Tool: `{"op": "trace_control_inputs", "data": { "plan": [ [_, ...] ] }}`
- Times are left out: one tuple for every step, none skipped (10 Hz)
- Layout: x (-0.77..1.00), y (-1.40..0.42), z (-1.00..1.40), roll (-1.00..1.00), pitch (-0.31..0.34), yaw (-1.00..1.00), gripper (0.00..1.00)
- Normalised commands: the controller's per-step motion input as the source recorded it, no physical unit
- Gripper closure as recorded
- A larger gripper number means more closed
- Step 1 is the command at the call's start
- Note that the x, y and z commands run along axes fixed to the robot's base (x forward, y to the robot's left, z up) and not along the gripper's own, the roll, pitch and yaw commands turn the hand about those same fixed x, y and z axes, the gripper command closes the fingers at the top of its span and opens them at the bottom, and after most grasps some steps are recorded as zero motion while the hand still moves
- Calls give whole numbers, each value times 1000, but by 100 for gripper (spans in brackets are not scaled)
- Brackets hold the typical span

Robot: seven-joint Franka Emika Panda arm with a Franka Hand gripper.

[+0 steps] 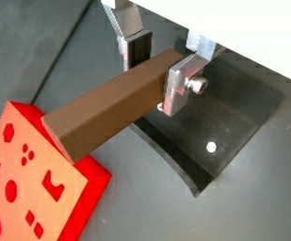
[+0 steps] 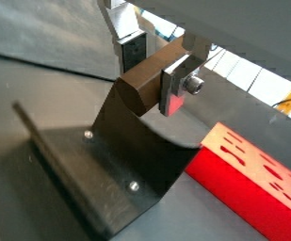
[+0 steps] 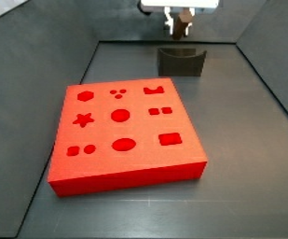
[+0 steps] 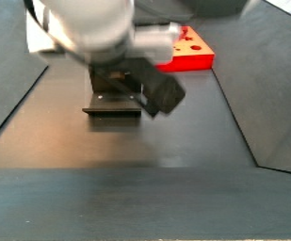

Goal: Pick up the hexagon object. Move up. Place the hexagon object on the fixture. Regrasp the hexagon object. Move to above the board. Insert the hexagon object.
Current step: Place the hexagon object on the fixture, then regrasp the hexagon object.

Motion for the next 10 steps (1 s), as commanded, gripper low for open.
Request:
{"op": "trace_control_inputs", "data": {
  "plan": [
    [172,108,-1000,-432,47,-160,100],
    [183,111,-1000,-287,35,-151,100],
    [189,108,-1000,-199,17,-137,100],
    [189,114,-995,-183,7,-129,100],
    [143,92,-709,-171,-9,-107,100],
    [125,81,-606,-167,-13,-102,100],
    [96,76,-438,-128,-11,-84,100],
    [0,0,0,0,0,0,0],
    [0,0,1000,-10,4,-28,0],
    [-7,3,1000,-2,7,-18,0]
  ]
}}
